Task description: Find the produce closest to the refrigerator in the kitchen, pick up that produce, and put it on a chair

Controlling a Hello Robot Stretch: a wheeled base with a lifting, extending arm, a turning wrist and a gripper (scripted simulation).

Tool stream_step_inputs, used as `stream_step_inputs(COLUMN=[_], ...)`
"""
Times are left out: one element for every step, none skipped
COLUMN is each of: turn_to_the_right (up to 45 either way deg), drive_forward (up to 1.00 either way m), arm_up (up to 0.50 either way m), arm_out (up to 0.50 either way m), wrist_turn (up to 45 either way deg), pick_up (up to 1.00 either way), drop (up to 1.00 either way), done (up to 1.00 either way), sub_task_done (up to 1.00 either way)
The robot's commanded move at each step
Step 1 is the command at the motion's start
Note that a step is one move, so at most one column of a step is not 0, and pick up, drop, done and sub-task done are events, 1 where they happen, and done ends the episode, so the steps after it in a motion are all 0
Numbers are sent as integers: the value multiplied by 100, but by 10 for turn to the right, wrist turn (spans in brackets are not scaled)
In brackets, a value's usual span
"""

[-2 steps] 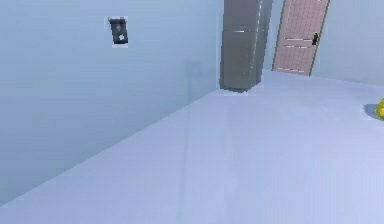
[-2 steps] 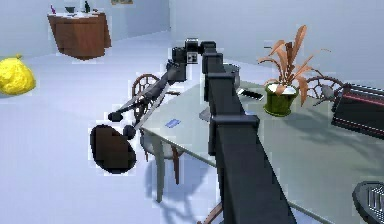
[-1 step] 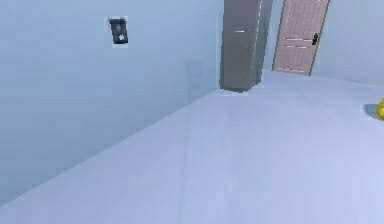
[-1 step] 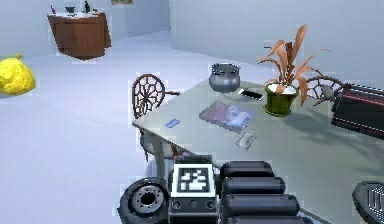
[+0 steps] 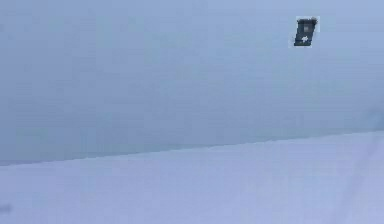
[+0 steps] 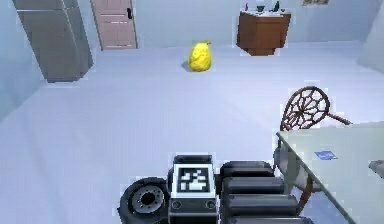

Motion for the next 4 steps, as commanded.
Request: stream_step_inputs(turn_to_the_right=[-60,0,-450,-450], drive_forward=[0,35,0,0], arm_up=[0,0,0,0], arm_out=[0,0,0,0], wrist_turn=[0,0,0,0], pick_up=[0,0,0,0], drop=[0,0,0,0], done=[0,0,0,0], sub_task_done=[0,0,0,0])
